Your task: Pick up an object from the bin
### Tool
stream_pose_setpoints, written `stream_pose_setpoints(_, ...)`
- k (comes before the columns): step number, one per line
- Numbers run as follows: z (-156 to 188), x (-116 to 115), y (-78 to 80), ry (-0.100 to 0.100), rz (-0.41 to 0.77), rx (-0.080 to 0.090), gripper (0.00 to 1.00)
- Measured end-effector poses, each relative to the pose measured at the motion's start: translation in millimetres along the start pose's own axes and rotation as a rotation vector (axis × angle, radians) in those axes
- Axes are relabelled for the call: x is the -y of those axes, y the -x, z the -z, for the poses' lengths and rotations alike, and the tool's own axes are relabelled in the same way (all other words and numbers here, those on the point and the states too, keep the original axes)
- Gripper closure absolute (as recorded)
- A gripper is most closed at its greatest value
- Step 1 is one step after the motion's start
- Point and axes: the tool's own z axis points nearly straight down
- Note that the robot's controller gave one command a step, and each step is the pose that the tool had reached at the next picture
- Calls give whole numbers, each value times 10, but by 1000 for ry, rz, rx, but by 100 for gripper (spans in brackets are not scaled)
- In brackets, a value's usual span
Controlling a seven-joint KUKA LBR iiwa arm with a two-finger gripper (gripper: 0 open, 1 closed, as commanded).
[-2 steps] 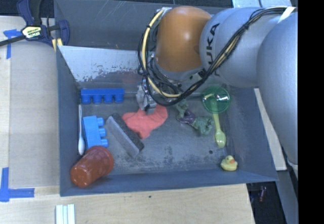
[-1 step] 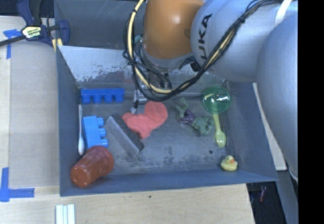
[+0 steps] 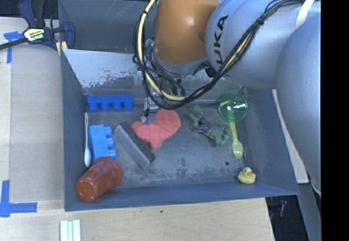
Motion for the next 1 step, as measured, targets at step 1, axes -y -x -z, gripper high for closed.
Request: stream_pose_setpoints(1,-78,391,-263,1,-69,2,0)
